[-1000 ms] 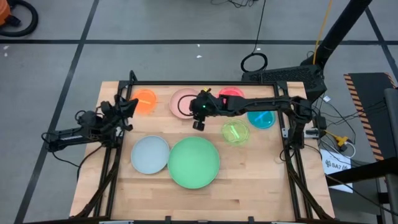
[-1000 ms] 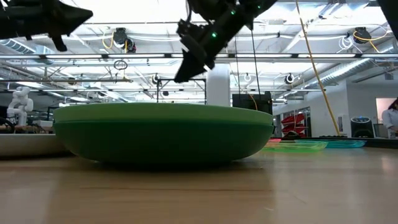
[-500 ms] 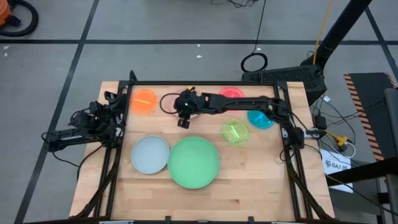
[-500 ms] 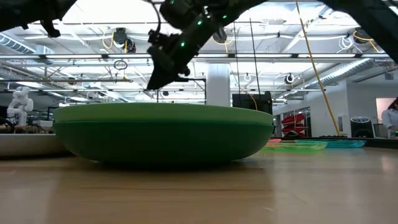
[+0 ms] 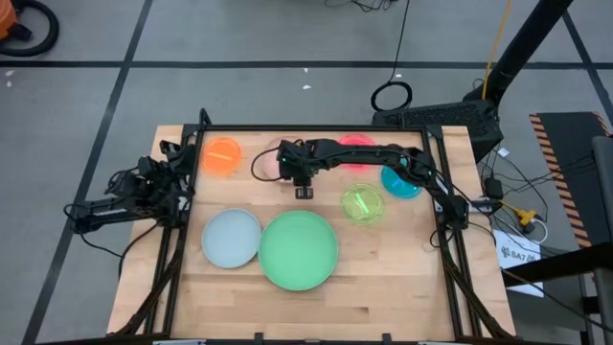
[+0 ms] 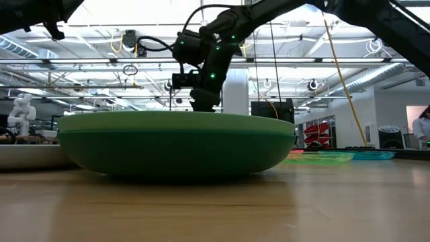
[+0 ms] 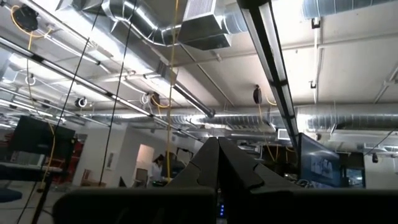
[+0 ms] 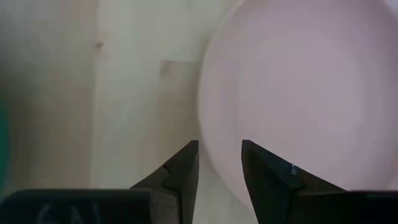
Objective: Stack plastic plates
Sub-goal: Stack the large pink plate on the large light green plate, then stack the large light blue plate on the large pink plate
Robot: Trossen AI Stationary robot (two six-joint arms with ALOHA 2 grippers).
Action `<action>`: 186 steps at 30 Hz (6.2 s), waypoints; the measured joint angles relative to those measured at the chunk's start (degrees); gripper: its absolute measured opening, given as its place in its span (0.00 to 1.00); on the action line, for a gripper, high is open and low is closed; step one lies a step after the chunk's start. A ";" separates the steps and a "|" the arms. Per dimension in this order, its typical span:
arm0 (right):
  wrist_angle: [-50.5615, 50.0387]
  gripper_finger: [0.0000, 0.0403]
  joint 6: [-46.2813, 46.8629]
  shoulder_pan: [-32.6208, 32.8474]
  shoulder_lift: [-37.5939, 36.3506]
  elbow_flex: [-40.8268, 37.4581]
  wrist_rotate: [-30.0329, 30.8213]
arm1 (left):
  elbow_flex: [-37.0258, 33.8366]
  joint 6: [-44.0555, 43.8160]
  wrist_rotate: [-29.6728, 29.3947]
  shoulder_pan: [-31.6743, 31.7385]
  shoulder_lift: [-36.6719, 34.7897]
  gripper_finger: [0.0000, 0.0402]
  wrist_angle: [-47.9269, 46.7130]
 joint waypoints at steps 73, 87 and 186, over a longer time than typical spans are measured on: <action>-10.93 0.01 3.71 16.55 -12.02 -1.55 0.76 | 0.02 0.55 -0.40 0.06 0.00 0.01 0.04; -5.31 0.01 22.07 34.40 -11.26 -1.55 4.40 | 0.02 -4.91 0.02 0.04 0.00 0.01 0.14; 36.15 0.28 8.13 27.44 -73.49 -68.89 17.31 | 41.43 11.83 21.20 2.64 79.62 0.27 -88.92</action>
